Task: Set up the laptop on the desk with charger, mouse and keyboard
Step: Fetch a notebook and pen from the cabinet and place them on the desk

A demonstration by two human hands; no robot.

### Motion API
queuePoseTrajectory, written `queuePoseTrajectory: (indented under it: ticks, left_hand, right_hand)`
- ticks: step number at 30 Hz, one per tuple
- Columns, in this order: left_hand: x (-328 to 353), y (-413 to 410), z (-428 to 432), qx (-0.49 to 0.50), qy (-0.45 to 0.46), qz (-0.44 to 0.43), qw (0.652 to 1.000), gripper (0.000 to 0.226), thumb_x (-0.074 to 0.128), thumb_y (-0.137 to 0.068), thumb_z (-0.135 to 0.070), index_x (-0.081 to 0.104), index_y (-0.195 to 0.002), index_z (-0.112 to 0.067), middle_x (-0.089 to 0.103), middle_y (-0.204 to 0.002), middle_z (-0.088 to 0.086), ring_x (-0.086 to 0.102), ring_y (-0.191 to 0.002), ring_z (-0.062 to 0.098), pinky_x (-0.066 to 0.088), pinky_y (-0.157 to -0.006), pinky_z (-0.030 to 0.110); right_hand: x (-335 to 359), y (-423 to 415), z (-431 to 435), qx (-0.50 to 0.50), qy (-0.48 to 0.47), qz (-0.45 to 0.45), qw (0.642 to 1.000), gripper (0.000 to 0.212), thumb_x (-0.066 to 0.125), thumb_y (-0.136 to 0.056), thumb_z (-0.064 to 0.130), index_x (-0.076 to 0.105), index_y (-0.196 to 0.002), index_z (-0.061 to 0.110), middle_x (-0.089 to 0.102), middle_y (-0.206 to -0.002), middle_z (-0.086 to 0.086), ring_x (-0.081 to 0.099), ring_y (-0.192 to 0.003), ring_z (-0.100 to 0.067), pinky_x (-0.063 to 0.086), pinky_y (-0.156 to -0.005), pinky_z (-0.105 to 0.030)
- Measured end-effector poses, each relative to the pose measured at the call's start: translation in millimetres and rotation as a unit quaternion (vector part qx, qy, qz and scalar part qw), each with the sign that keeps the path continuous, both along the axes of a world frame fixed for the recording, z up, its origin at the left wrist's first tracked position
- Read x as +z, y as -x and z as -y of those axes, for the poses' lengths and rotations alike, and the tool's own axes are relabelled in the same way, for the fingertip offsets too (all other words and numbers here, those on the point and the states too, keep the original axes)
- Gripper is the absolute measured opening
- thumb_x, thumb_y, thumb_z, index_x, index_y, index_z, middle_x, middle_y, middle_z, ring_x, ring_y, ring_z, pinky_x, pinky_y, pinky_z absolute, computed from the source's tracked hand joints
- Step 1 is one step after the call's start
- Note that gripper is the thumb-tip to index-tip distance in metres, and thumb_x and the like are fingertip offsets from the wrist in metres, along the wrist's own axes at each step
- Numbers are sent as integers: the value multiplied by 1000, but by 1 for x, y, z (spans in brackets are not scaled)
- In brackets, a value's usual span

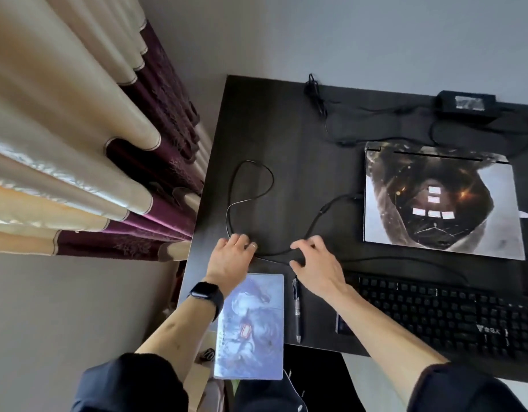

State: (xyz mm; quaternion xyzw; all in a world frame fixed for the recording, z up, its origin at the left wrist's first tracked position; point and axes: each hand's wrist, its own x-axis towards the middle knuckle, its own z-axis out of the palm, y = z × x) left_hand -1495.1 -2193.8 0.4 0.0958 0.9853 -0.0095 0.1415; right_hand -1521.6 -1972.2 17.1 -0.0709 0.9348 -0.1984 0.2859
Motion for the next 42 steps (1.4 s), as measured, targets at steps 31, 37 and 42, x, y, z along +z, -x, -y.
queuePoseTrajectory:
  ticks: [31,37,42]
  left_hand:
    - [10,215,-39,-127,166,-122,970,47,61,-87,-18,53,-134,-20,39,-150,9,29,-144,28,20,-115,54]
    - [8,172,-44,41,43,-7,998,63,53,-89,-18,34,-149,-24,28,-156,7,24,-145,27,19,-118,48]
    - [-2,118,-37,166,-46,68,983,64,51,-92,-21,29,-152,-27,27,-158,5,32,-141,31,28,-115,46]
  right_hand:
    - [-53,86,-32,17,-2,-273,962,55,71,-85,42,53,-128,13,48,-130,-12,63,-89,-26,58,-57,-36]
    - [-60,84,-13,84,-51,-286,953,25,80,-74,13,67,-95,17,56,-83,-2,56,-52,-22,36,-41,-28]
    - [-51,113,11,74,-147,-289,943,26,73,-56,1,59,-74,13,51,-66,-2,49,-39,-19,29,-39,-25]
